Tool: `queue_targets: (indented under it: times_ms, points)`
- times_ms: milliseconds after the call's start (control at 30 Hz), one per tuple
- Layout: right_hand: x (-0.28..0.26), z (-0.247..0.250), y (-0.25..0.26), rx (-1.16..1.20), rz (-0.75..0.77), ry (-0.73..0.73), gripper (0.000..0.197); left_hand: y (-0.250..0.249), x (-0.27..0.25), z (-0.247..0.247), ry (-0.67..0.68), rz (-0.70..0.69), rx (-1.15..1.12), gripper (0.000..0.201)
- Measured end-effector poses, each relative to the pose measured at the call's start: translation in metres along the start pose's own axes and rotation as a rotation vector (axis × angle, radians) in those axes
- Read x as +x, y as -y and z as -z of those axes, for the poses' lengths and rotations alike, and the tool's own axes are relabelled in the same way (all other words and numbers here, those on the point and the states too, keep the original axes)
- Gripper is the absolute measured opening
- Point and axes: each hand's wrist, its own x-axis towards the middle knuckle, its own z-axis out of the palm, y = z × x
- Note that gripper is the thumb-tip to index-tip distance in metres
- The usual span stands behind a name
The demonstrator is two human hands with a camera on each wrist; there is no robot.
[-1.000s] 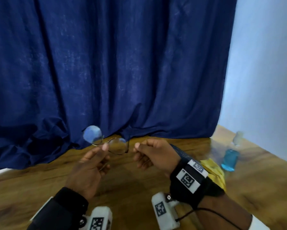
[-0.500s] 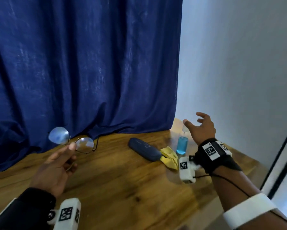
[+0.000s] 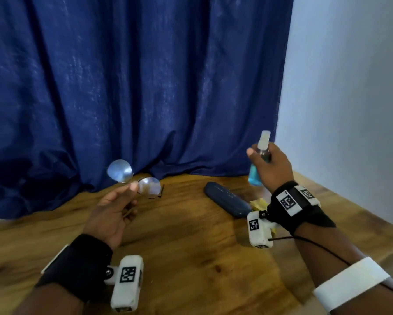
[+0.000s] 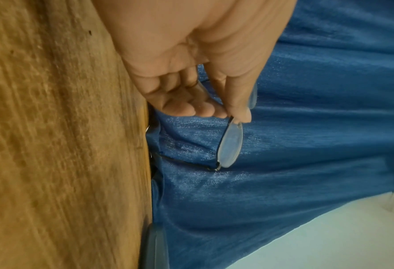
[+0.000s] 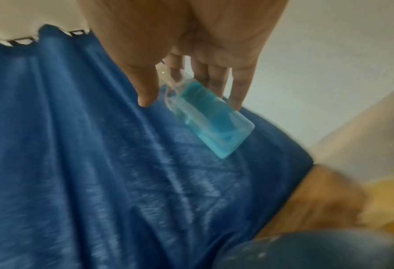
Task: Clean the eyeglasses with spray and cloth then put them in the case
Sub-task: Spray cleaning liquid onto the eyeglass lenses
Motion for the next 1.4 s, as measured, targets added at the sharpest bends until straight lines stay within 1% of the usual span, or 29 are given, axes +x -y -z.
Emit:
queue_targets:
  times_ms: [33,67,100,167,200,233,267,300,367,433,467,500,600,667,733,800,900,933,967,1000,1033,1067,1133,1200,1233,1300,1400]
  points:
    - [-0.003,-0.01,0.013,0.07,0.05,0.022,0.025,-0.003,-0.002,-0.002,-0.023,-0.035,0.037,0.018]
    - [-0.007,-0.02,0.026,0.139,0.099,0.051,0.026,-0.008,-0.004,-0.003,-0.06,-0.105,0.118,0.015]
    - [-0.011,-0.034,0.036,0.2,0.137,0.081,0.028,-0.012,-0.005,0.0,-0.101,-0.221,0.252,0.013]
    - [-0.022,-0.055,0.051,0.273,0.216,0.13,0.027,-0.023,-0.004,0.005,-0.164,-0.517,0.617,0.011]
    - [-0.028,-0.063,0.056,0.289,0.251,0.147,0.027,-0.03,-0.003,0.007,-0.174,-0.645,0.804,0.01]
    - [-0.034,-0.071,0.061,0.301,0.282,0.173,0.027,-0.035,-0.001,0.011,-0.16,-0.74,0.961,0.009]
    - [-0.039,-0.079,0.063,0.311,0.307,0.203,0.028,-0.039,0.003,0.017,-0.125,-0.802,1.089,0.009]
    - [-0.042,-0.085,0.063,0.311,0.331,0.229,0.029,-0.042,0.005,0.019,-0.07,-0.827,1.185,0.01]
    - [-0.047,-0.095,0.058,0.311,0.352,0.276,0.027,-0.046,0.006,0.025,0.036,-0.789,1.385,0.02]
    - [-0.05,-0.102,0.049,0.311,0.351,0.297,0.026,-0.047,0.003,0.024,0.096,-0.662,1.676,0.028]
    - [-0.05,-0.102,0.045,0.316,0.344,0.3,0.025,-0.047,0.002,0.021,0.109,-0.609,1.77,0.027]
    - [-0.05,-0.105,0.04,0.334,0.321,0.31,0.024,-0.045,0.001,0.02,0.115,-0.563,1.794,0.023]
    - [-0.049,-0.106,0.035,0.407,0.253,0.361,0.023,-0.039,0.004,0.017,0.148,-0.445,1.711,0.015]
    - [-0.049,-0.105,0.034,0.448,0.253,0.406,0.023,-0.031,0.007,0.016,0.203,-0.341,1.623,0.013]
    - [-0.05,-0.105,0.034,0.487,0.248,0.439,0.023,-0.022,0.008,0.017,0.224,-0.245,1.529,0.012]
    - [-0.052,-0.105,0.035,0.501,0.244,0.469,0.023,-0.017,0.008,0.016,0.228,-0.192,1.451,0.012]
    - [-0.056,-0.104,0.037,0.545,0.221,0.536,0.027,-0.015,0.006,0.017,0.224,-0.203,1.436,0.015]
    - [-0.057,-0.103,0.039,0.554,0.203,0.574,0.029,-0.016,0.005,0.015,0.211,-0.24,1.42,0.018]
    - [-0.058,-0.102,0.039,0.557,0.17,0.635,0.031,-0.018,0.002,0.013,0.185,-0.3,1.351,0.021]
    - [-0.06,-0.102,0.04,0.564,0.115,0.721,0.035,-0.021,0.0,0.01,0.151,-0.369,1.216,0.024]
    - [-0.063,-0.103,0.04,0.583,0.044,0.824,0.04,-0.024,-0.004,0.005,0.132,-0.425,1.03,0.028]
    - [-0.068,-0.105,0.041,0.618,-0.032,0.932,0.043,-0.027,-0.007,-0.001,0.145,-0.449,0.833,0.032]
    - [-0.079,-0.109,0.044,0.698,-0.162,1.106,0.041,-0.033,-0.014,-0.011,0.255,-0.44,0.541,0.04]
    - [-0.089,-0.113,0.048,0.793,-0.244,1.211,0.031,-0.031,-0.02,-0.017,0.37,-0.403,0.416,0.044]
    - [-0.093,-0.113,0.05,0.838,-0.267,1.253,0.029,-0.028,-0.021,-0.02,0.39,-0.378,0.397,0.045]
    - [-0.097,-0.114,0.051,0.88,-0.283,1.333,0.033,-0.022,-0.021,-0.022,0.387,-0.323,0.346,0.044]
    - [-0.101,-0.115,0.051,0.825,-0.252,1.423,0.041,-0.014,-0.022,-0.024,0.381,-0.258,0.228,0.04]
